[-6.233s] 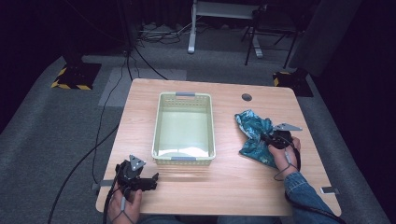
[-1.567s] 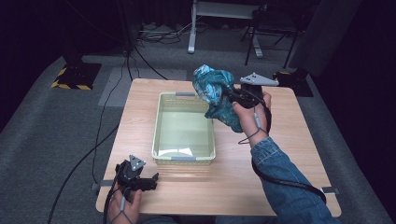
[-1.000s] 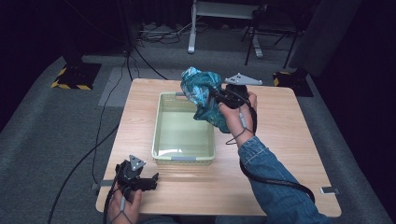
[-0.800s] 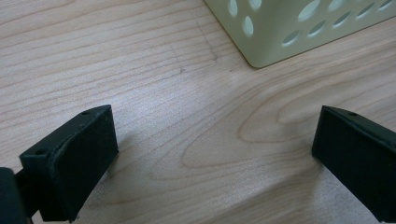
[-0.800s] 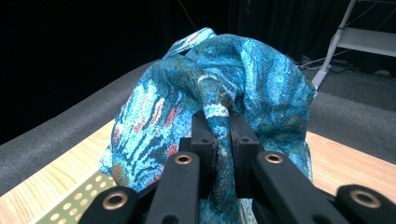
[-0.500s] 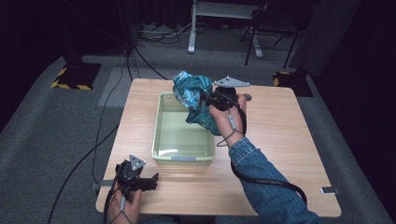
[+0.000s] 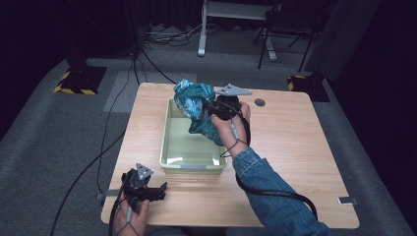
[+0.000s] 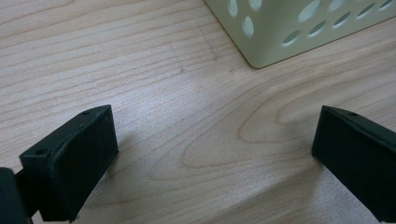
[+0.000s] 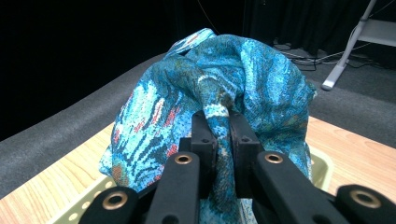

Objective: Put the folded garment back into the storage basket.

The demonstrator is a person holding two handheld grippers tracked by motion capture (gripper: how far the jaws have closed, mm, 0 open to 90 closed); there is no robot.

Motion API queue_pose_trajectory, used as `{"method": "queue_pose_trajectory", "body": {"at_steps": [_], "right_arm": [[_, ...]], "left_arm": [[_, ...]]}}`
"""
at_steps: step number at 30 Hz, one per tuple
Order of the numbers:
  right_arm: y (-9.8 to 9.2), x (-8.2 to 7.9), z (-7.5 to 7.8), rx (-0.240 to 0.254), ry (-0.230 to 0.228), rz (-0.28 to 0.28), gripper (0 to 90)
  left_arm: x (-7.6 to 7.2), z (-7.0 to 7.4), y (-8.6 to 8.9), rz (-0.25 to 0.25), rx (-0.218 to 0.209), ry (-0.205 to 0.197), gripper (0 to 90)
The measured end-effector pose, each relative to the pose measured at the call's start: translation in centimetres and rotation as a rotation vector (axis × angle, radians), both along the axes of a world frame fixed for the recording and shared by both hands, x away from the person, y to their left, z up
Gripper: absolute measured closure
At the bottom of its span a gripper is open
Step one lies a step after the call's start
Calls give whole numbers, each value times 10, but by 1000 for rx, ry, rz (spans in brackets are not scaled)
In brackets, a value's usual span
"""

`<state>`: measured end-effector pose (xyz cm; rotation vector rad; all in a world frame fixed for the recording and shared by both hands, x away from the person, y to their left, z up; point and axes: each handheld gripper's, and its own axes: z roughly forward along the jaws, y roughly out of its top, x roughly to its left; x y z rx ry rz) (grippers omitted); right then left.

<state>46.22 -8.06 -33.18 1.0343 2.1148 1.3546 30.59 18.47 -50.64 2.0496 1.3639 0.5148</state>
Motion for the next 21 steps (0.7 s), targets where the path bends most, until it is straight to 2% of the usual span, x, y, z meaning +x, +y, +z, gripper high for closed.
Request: {"method": "queue_pose_trajectory", "body": {"at_steps": [21], "right_arm": [[19,5,-26,3,60,9,833]], "left_arm": [[0,0,0,0,1,2,3]]}}
